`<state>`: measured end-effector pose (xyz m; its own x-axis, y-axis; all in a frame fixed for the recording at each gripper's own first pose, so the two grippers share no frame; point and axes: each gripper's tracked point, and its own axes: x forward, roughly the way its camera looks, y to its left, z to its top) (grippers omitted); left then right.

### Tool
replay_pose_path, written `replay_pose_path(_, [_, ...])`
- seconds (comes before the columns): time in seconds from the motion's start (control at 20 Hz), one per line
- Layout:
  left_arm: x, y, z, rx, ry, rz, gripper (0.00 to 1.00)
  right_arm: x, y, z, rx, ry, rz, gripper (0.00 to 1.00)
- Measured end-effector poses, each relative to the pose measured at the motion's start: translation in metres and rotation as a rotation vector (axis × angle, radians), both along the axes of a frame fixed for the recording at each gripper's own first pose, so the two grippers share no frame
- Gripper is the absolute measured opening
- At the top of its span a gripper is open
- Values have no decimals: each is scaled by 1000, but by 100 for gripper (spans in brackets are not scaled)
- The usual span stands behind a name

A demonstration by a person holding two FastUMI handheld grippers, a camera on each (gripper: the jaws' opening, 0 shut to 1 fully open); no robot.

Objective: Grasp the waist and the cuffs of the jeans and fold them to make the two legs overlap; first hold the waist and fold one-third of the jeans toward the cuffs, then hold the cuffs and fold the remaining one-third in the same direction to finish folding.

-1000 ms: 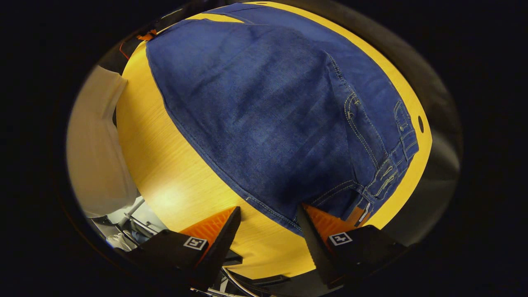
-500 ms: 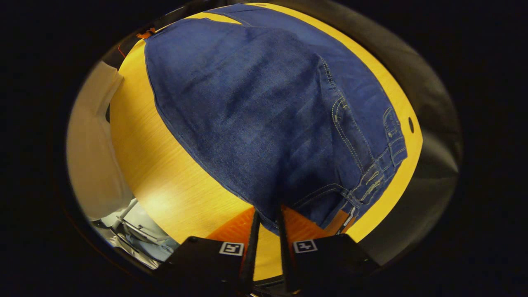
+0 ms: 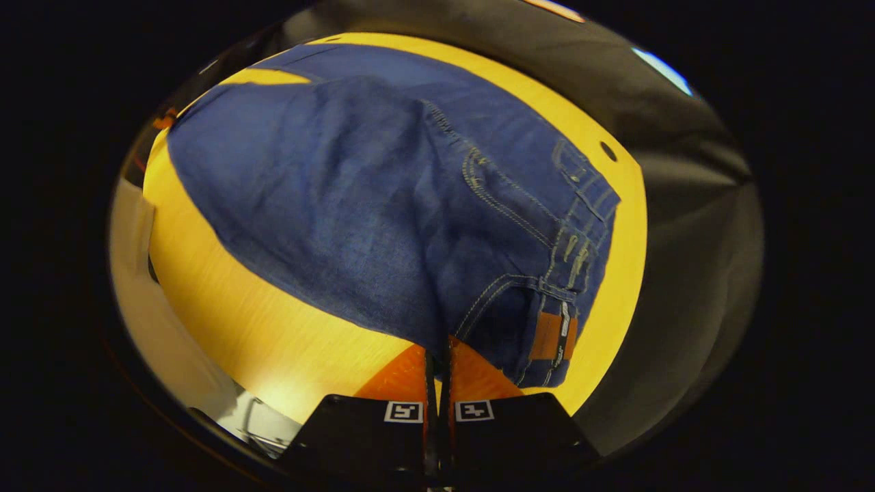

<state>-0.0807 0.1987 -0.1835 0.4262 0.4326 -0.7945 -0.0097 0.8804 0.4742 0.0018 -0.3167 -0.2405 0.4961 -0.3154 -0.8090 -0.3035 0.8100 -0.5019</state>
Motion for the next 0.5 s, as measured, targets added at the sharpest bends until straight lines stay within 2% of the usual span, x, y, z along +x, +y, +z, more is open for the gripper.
replay_pose_path(0.15, [15, -11, 40, -107, -102, 114, 0, 7, 5, 35, 46, -122, -95, 3])
replay_pose_path(0.25, [28, -6, 69, -155, -165, 156, 0, 22, 10, 70, 82, -223, -144, 3])
replay_pose_path(0.5, [72, 10, 137, -138, -296, 180, 0, 81, 23, 144, 170, -399, -161, 3])
